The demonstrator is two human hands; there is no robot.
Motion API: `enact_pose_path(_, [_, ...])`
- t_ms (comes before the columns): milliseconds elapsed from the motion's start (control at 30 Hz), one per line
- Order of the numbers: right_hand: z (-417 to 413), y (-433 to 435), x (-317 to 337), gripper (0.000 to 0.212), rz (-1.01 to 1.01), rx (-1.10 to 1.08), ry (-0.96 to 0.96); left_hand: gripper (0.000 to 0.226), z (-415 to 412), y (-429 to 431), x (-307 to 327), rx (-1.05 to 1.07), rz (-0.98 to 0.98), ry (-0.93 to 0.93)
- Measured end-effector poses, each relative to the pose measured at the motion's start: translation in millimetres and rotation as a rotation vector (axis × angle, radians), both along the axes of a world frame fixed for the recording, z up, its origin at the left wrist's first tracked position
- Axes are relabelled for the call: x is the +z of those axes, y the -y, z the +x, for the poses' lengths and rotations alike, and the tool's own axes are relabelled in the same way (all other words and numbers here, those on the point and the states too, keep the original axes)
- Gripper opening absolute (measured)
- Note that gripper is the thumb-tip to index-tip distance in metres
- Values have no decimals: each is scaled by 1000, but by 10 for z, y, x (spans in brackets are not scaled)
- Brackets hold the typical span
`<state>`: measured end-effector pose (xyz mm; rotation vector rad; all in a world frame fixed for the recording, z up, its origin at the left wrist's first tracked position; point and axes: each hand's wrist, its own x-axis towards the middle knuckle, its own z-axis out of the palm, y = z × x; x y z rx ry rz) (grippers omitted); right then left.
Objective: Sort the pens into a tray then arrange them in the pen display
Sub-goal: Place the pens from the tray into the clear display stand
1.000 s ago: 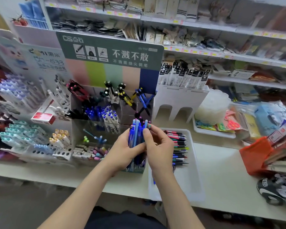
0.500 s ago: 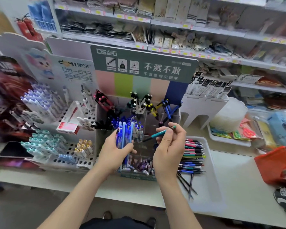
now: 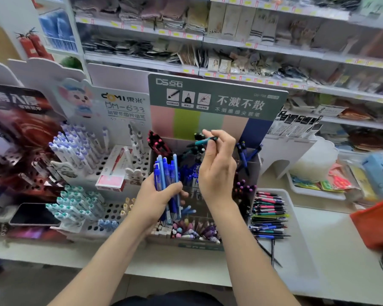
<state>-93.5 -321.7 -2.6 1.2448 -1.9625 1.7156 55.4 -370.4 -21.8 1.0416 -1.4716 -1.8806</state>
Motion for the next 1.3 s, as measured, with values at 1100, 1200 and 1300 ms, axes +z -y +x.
enact_pose_path(1100, [262,-428,-981,20,372,179,-89,22,378,28,-258,-141,-32,175])
enact_pose_path(1200, [276,-481,-1213,14,530,214,-114,24,349,31,-216,-137,-34,154])
enact_pose_path(1300, [243,-495,-1175,8,572,160,-248,24,326,52,-177,-134,-28,143])
